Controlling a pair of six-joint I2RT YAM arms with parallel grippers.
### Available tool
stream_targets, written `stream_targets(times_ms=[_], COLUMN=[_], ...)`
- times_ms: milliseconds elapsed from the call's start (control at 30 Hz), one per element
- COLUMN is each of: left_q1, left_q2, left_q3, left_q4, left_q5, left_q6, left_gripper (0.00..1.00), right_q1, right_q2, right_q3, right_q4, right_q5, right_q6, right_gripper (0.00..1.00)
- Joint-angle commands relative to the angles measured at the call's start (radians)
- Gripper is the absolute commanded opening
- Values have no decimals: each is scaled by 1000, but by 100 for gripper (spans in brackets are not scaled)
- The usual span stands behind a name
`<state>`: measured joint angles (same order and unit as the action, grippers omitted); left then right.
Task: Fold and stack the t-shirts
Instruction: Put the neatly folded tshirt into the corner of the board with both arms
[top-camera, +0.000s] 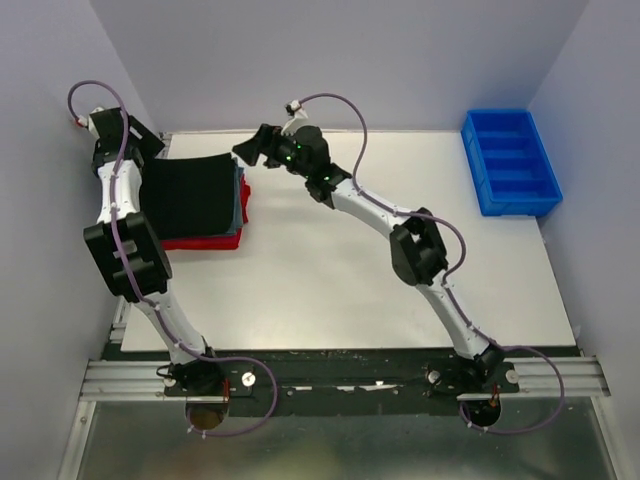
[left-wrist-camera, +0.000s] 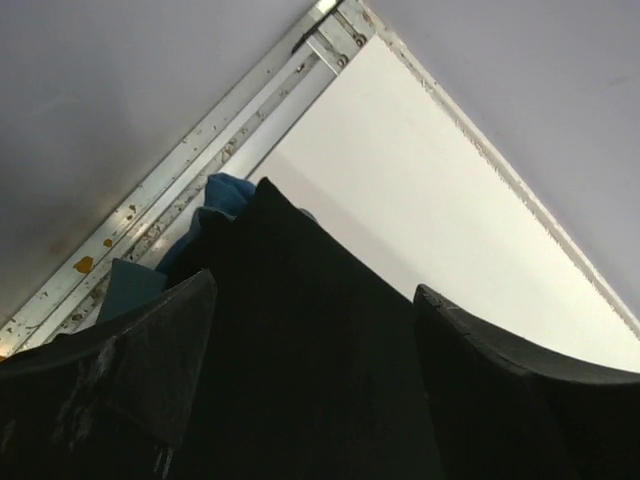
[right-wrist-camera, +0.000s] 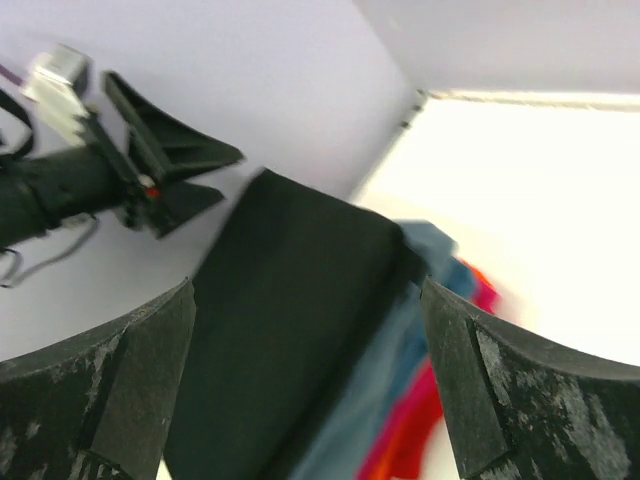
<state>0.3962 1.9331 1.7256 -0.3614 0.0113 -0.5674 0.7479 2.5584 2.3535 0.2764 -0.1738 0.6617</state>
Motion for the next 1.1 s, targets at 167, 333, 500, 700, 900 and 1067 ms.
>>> stream_targets(times_ms=[167, 333, 500, 700, 900, 1067], left_q1=[-132, -189, -304, -494, -696, -841], left_q2=[-135, -325, -497, -664, -809, -844], left_q3=[37, -205, -443, -722, -946, -1078], left_q4=[-8, 71, 168, 277, 397, 484], left_q5=[-28, 49, 68, 64, 18, -28], left_q6=[46, -51, -86, -80, -71, -34], left_gripper=[88, 88, 88, 87, 88, 93], right_q1=[-42, -65, -94, -131, -142, -143], right_q2=[-397, -628, -861, -1214, -1480, -1711], right_q3=[-541, -841, -1089, -1437, -1631, -1784], right_q4=[135, 121, 44, -6, -241, -310], right_q5=[-39, -38, 16, 79, 169, 237], right_q6=[-57, -96, -123, -149, -209, -194], right_gripper=[98, 97, 96, 96, 97, 98])
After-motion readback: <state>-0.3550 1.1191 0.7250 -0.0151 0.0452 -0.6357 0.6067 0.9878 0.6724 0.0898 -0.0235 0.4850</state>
